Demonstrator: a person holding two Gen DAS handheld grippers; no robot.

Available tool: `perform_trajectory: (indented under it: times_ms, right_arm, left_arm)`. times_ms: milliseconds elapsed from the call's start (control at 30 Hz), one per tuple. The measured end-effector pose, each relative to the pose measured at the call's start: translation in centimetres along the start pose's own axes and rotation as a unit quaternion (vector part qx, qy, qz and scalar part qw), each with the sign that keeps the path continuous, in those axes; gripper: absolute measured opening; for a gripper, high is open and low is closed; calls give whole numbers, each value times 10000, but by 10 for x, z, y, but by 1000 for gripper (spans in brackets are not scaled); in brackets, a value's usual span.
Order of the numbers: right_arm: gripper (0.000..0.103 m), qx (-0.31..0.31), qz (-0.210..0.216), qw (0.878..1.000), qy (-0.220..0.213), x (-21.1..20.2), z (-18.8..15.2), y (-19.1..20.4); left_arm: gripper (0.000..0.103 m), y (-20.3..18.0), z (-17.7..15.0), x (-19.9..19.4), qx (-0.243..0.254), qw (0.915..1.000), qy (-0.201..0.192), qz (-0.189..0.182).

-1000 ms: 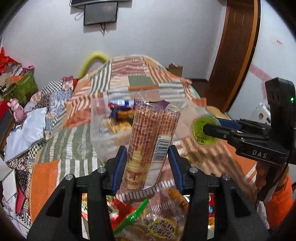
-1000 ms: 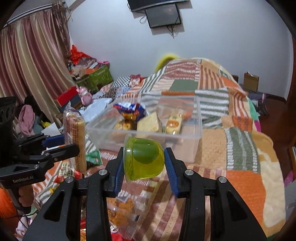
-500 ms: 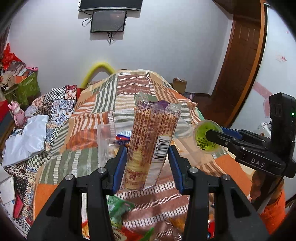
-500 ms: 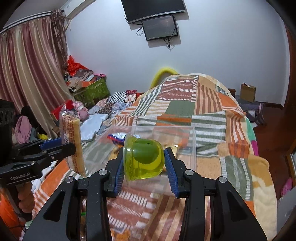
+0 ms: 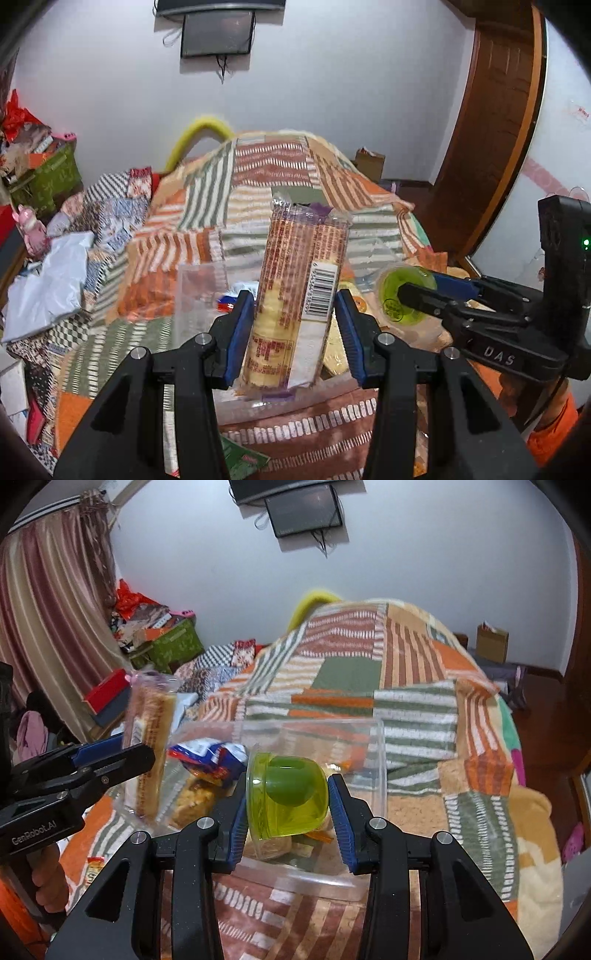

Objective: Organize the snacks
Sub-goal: 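Lower the jelly cup and wafer roll into the box and open both tools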

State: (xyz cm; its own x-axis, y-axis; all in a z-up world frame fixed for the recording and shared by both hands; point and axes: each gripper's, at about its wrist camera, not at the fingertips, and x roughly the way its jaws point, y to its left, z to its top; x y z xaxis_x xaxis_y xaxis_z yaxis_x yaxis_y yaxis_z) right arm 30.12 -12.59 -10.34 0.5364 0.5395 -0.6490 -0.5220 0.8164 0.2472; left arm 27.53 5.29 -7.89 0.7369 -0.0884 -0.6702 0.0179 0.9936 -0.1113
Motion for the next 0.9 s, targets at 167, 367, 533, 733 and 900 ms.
perform_trajectory:
  times_ms: [167,367,533,733,900]
  right_arm:
    - [37,-25,-115,9996,240,18,-9,-4]
    - [38,-100,-167,9993,335,23,-13,-4]
    - [41,-206,-224,9986,431,26,-13,1]
    - [42,-194,-182,9995,191,0,-7,4]
    - [47,-195,-70,9998,-29,-28,-4,12]
  left_arm:
    - [31,-1,-10,27,13,9996,271,16]
    - [31,-1,-9,29,18,9996,272,-34]
    - [31,1,-10,22,-43,9997,254,-16]
    - [34,3,-12,1,-44,9998,194,6]
    - [46,6,-18,-26,-85,9999,68,58]
